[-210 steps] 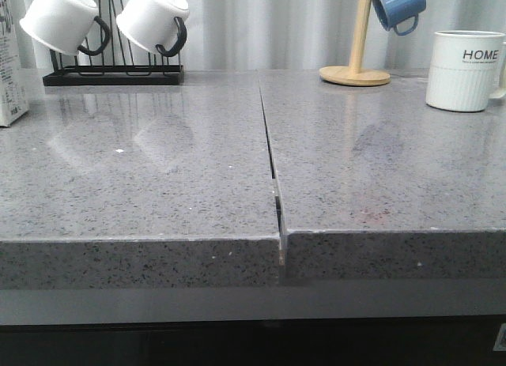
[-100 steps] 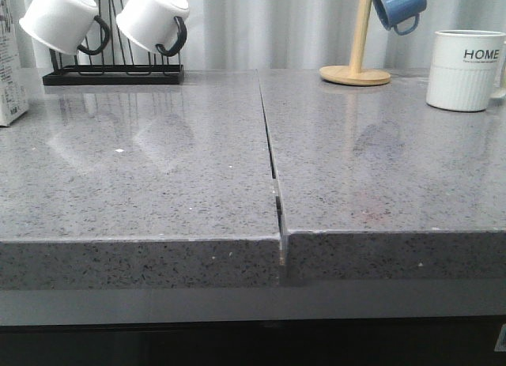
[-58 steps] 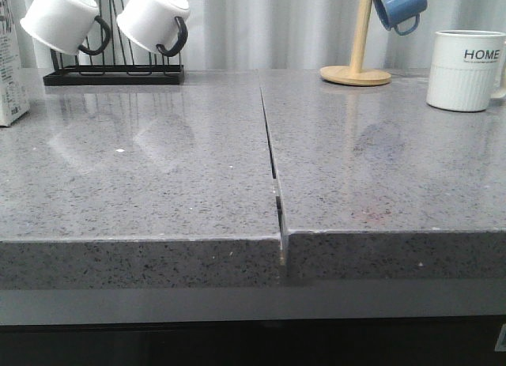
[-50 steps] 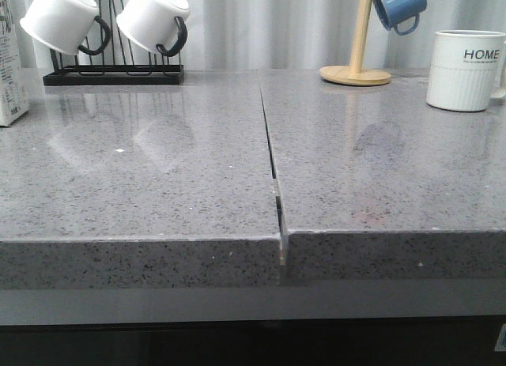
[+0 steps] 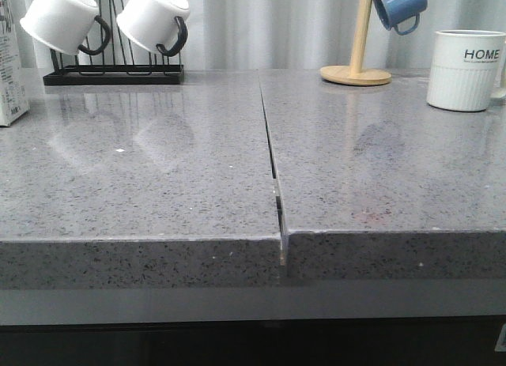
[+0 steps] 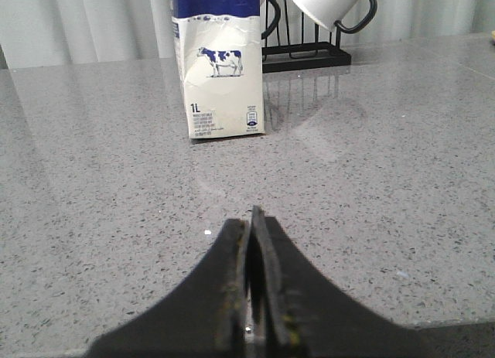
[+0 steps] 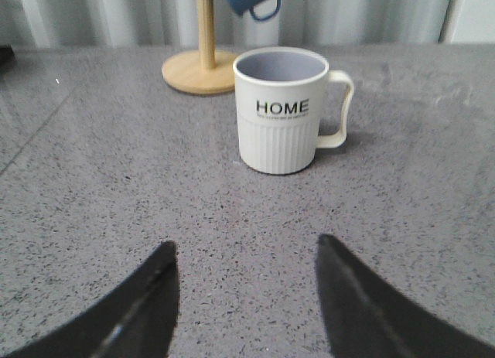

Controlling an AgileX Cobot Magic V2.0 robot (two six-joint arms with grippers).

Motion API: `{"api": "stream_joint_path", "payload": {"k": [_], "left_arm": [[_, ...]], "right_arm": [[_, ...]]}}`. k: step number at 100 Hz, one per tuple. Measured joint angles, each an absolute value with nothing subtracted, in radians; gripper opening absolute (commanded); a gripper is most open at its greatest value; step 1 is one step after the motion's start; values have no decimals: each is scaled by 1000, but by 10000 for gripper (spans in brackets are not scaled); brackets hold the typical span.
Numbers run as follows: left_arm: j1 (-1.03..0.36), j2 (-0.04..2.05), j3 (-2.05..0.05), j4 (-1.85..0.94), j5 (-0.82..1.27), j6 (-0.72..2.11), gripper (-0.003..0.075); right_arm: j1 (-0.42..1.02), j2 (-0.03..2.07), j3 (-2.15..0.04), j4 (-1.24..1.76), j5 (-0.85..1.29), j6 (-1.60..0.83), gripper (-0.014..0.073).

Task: Place milk next to cup
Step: 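Open the right gripper and move it toward the white HOME mug, then grasp the white HOME mug by its handle with the right gripper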

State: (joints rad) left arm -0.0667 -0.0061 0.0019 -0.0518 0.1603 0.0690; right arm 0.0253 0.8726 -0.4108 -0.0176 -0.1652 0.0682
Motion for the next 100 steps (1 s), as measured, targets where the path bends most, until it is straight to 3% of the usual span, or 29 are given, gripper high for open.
{"api": "stream_joint_path", "payload": {"k": [38,100], "left_arm": [[-67,-6,2,-52,160,69,-21],[-67,-6,2,-52,160,69,-21]], "right_arm": [[-218,1215,-575,16,-300,68,438],[-220,1632,-780,-128,-579,68,438]]}}
